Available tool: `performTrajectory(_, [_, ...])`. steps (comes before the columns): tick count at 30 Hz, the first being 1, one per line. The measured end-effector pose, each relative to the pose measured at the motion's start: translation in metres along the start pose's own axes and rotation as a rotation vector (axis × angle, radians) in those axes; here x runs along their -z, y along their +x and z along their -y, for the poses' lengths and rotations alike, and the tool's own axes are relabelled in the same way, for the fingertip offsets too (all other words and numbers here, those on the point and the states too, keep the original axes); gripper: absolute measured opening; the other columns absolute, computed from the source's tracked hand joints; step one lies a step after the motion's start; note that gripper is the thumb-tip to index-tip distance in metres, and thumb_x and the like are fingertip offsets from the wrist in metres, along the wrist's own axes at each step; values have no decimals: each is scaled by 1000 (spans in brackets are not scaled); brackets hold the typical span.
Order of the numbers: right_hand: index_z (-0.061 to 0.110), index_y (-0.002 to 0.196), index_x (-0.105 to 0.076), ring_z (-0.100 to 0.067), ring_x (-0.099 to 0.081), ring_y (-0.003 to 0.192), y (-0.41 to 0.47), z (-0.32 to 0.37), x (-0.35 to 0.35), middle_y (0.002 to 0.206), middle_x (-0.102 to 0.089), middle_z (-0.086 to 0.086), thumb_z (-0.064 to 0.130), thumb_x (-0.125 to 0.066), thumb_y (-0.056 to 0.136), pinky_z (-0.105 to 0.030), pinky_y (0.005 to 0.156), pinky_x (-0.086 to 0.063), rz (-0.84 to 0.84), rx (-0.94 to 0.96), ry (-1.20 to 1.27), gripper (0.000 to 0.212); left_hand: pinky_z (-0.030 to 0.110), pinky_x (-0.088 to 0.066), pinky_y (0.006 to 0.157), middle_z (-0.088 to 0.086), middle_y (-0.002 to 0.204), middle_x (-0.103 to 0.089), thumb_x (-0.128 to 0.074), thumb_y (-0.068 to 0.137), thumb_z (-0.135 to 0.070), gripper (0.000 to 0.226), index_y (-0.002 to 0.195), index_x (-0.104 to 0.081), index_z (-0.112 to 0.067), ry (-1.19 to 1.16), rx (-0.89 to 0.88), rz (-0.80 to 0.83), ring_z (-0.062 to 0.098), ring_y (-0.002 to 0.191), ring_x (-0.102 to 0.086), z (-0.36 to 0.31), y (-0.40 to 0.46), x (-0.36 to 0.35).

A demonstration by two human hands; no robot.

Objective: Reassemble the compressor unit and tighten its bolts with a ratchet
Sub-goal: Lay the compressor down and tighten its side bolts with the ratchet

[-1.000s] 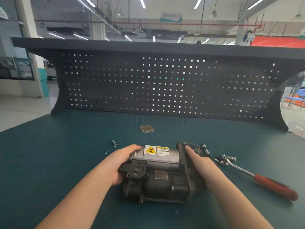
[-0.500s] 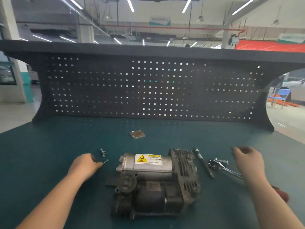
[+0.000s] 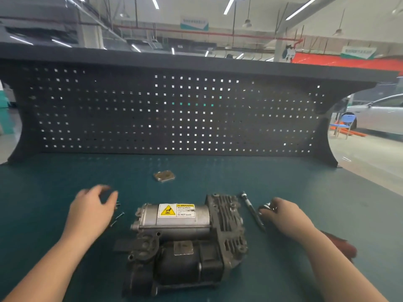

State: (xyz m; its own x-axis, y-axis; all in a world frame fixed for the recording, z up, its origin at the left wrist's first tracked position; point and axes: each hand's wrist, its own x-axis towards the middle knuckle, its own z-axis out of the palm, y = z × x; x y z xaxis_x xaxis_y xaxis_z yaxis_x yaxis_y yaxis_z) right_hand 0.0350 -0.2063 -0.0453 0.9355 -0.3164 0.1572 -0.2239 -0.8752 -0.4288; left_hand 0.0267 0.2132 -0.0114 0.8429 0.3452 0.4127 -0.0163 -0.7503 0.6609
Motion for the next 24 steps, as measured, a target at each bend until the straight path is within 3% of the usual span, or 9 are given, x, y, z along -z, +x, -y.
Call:
performTrajectory(2, [16, 80, -51, -15, -59, 70, -5, 4, 15, 70, -59, 11, 48, -60, 90, -28, 61, -44, -143, 89, 210, 34, 24, -44, 82, -4, 101, -67, -60, 92, -15, 17, 104, -70, -21, -219, -259, -109, 15, 95, -62, -51, -14, 15])
performTrajectory(5, [18, 72, -54, -9, -38, 47, -19, 15, 48, 53, -45, 13, 49, -57, 92, -20, 46, -32, -115, 191, 810, 36, 4, -39, 84, -28, 112, -65, -56, 94, -18, 25, 111, -67, -33, -231, -665, 309, -12, 97, -56, -142, -39, 4])
performTrajectory(6, [21, 70, -57, -10, -32, 45, -24, 17, 57, 54, -40, 11, 47, -57, 91, -19, 44, -29, -4, 216, 1037, 33, 5, -32, 96, -24, 129, -59, -56, 96, -20, 33, 127, -60, -28, -143, -792, 448, -11, 110, -51, -171, -46, -11])
performTrajectory(8, [20, 68, -60, -10, -23, 45, -29, 21, 67, 56, -34, 5, 42, -55, 87, -19, 40, -25, 226, 244, 1309, 29, 18, -19, 111, -1, 151, -42, -56, 98, -23, 51, 146, -39, -16, 3, -909, 650, 12, 137, -36, -219, -60, -47])
performTrajectory(10, [18, 68, -54, -10, -20, 46, -33, 20, 71, 62, -28, 0, 40, -53, 86, -18, 40, -23, 308, 260, 1332, 29, 39, -35, 105, 7, 138, -51, -54, 100, -25, 40, 136, -43, -14, 14, -924, 729, 27, 126, -46, -248, -66, -76])
performTrajectory(13, [16, 71, -52, -9, -20, 44, -30, 12, 74, 58, -26, 3, 42, -52, 87, -19, 38, -23, 262, 214, 1297, 31, 30, -40, 73, 1, 103, -59, -53, 100, -24, 22, 119, -51, -12, -61, -902, 743, 22, 93, -54, -264, -63, -106])
performTrajectory(16, [14, 70, -60, -7, -20, 37, -25, 3, 83, 49, -29, 7, 38, -49, 90, -18, 35, -23, 339, 104, 1592, 33, 25, -38, 70, -8, 88, -55, -57, 97, -16, 18, 115, -56, -13, -102, -907, 751, 13, 81, -52, -270, -51, -113])
performTrajectory(19, [12, 63, -64, -4, -15, 40, -20, -20, 97, 48, -33, 7, 37, -52, 86, -19, 36, -25, 449, 51, 2103, 36, 28, -44, 77, 1, 98, -61, -58, 96, -16, 17, 112, -60, -11, 131, -880, 759, 18, 86, -56, -249, -30, -120])
performTrajectory(24, [16, 71, -51, -6, -23, 31, -3, -29, 80, 45, -32, 6, 36, -49, 95, -16, 33, -22, 303, -257, 2153, 31, 36, -49, 81, 13, 115, -62, -53, 97, -13, 20, 113, -64, -9, 526, -801, 853, 34, 101, -60, -230, -42, -155])
